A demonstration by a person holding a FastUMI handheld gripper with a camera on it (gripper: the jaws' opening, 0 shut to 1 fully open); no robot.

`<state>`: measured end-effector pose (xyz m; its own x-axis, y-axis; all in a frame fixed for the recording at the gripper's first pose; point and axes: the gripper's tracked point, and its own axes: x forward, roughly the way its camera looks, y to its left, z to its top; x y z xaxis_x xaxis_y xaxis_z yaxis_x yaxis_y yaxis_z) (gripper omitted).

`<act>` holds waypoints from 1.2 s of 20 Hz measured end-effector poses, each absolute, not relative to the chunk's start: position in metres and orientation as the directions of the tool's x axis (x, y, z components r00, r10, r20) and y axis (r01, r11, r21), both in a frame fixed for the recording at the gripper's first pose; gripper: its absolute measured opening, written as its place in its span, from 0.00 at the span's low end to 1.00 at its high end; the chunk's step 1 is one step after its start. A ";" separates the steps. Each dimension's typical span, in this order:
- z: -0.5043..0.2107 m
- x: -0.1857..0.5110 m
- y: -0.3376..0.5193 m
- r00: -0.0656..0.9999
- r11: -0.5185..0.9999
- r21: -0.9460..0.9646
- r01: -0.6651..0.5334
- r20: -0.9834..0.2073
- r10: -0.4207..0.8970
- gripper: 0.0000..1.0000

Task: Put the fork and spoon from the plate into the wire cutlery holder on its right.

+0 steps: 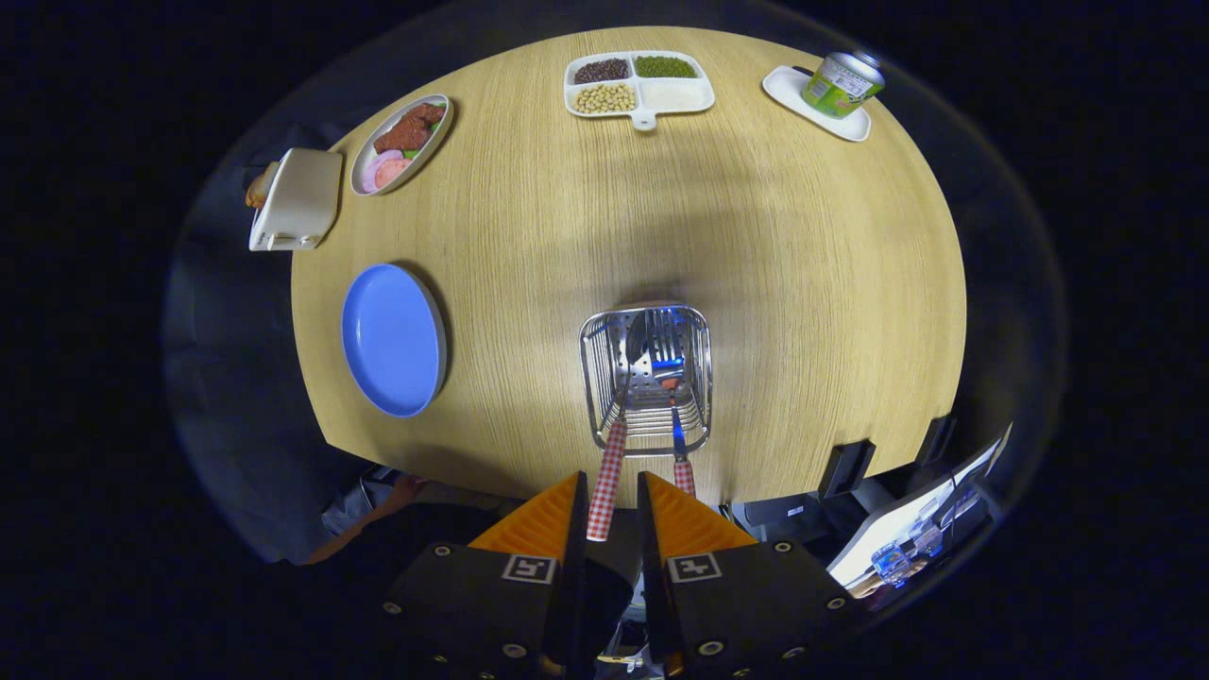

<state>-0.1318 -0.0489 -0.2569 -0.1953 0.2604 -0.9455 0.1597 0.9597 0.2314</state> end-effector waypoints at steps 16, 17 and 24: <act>-0.133 -0.017 -0.082 0.714 0.947 0.304 0.101 -0.685 0.143 0.57; -0.121 -0.010 -0.085 0.766 0.950 0.297 0.093 -0.631 0.122 0.59; -0.028 -0.003 -0.111 0.961 0.972 0.207 0.113 -0.271 -0.054 0.62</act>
<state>-0.0034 -0.1107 -0.0283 0.9610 -0.0537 -0.2713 0.1128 0.9718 0.2073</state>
